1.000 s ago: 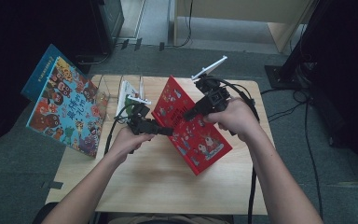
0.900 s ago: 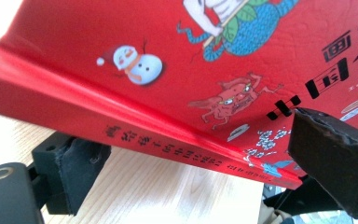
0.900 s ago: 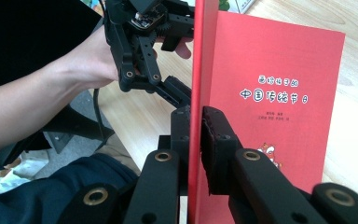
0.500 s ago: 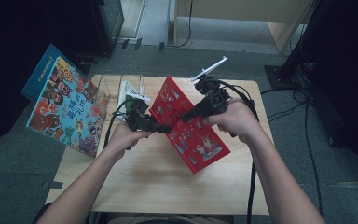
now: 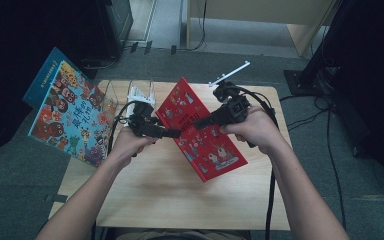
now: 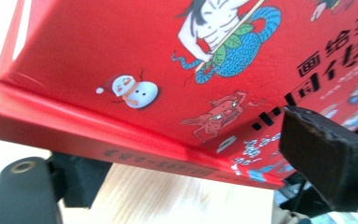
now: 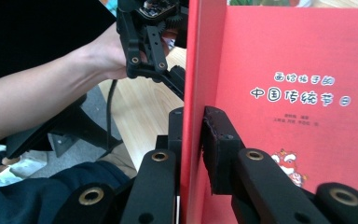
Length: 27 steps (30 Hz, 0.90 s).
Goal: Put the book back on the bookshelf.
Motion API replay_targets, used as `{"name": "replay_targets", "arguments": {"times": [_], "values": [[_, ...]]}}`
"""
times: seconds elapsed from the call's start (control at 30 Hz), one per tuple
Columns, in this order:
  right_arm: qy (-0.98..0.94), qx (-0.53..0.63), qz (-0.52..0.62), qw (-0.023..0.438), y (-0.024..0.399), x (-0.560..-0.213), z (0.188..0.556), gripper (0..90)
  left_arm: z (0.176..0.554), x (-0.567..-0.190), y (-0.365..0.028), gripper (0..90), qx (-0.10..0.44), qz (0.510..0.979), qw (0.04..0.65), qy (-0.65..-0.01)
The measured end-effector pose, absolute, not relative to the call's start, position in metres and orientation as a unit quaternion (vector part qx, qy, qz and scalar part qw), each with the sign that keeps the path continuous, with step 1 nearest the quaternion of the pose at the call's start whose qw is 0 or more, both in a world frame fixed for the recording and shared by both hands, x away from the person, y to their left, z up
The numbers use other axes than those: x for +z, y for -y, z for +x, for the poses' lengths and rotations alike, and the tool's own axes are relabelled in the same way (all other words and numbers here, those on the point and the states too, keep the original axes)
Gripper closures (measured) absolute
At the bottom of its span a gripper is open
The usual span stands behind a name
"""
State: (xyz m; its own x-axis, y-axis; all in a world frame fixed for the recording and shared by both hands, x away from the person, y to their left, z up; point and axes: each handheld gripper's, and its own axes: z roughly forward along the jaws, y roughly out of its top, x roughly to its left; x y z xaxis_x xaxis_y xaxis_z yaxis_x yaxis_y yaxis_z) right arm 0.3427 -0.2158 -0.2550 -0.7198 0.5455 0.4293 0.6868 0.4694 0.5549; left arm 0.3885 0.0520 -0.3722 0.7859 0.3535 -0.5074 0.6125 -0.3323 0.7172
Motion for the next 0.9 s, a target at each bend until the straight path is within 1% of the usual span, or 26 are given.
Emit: {"name": "replay_targets", "arguments": {"times": [0.13, 0.27, 0.6, 0.73, 0.9], "values": [[0.848, -0.379, -0.358, 0.094, 0.219, -0.257, 0.342, 83.7, 0.389, -0.369, -0.057, 19.2, -0.135, 0.796, 0.507, -0.300], [0.847, -0.379, -0.361, 0.093, 0.221, -0.261, 0.343, 86.4, 0.390, -0.367, -0.064, 26.0, -0.132, 0.788, 0.521, -0.299], [0.843, -0.384, -0.365, 0.095, 0.227, -0.267, 0.347, 88.5, 0.389, -0.364, -0.070, 33.8, -0.121, 0.787, 0.529, -0.294], [0.843, -0.386, -0.362, 0.097, 0.228, -0.268, 0.348, 88.6, 0.390, -0.362, -0.071, 35.6, -0.119, 0.787, 0.528, -0.295], [0.843, -0.390, -0.357, 0.096, 0.230, -0.270, 0.349, 88.7, 0.390, -0.361, -0.076, 41.9, -0.122, 0.783, 0.536, -0.291]]}}
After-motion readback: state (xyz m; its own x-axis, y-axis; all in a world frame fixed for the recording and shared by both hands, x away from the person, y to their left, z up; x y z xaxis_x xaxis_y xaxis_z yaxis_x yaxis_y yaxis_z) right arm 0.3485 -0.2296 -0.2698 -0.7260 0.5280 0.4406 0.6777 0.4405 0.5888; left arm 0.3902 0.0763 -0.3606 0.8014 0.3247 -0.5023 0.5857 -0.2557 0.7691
